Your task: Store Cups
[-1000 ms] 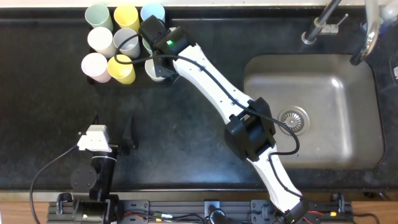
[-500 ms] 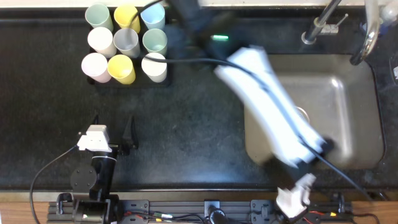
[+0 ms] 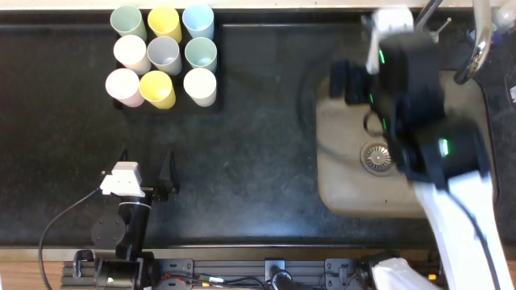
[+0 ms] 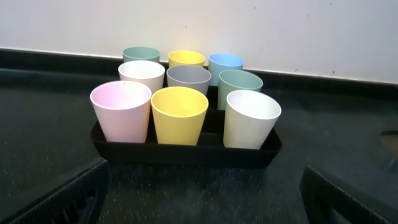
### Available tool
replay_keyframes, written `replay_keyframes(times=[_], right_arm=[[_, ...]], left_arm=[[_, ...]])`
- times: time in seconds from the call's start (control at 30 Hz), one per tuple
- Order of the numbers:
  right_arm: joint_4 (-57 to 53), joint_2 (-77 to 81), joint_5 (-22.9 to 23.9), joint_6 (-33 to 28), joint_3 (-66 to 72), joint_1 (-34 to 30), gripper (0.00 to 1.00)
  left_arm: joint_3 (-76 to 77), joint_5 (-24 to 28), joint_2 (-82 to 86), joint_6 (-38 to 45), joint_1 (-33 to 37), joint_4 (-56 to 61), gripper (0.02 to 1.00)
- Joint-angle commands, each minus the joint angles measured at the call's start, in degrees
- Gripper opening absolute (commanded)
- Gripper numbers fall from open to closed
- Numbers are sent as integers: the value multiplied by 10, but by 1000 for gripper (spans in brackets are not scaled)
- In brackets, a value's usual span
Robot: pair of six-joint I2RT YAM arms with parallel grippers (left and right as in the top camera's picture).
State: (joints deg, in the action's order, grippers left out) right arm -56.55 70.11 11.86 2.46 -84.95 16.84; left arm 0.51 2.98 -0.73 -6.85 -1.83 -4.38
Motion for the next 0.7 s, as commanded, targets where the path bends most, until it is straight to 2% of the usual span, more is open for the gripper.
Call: replay_keyframes(times=[0.03, 0.23, 0.7], right_arm=[[130, -186, -20, -26, 199, -17, 998], [275, -329, -63, -24, 393, -54, 998], [604, -603, -63, -25, 762, -62, 996]], left_arm=[[0, 7, 6, 14, 1, -2, 1000], [0, 7, 6, 14, 1, -2, 1000], [0, 7, 6, 14, 1, -2, 1000]])
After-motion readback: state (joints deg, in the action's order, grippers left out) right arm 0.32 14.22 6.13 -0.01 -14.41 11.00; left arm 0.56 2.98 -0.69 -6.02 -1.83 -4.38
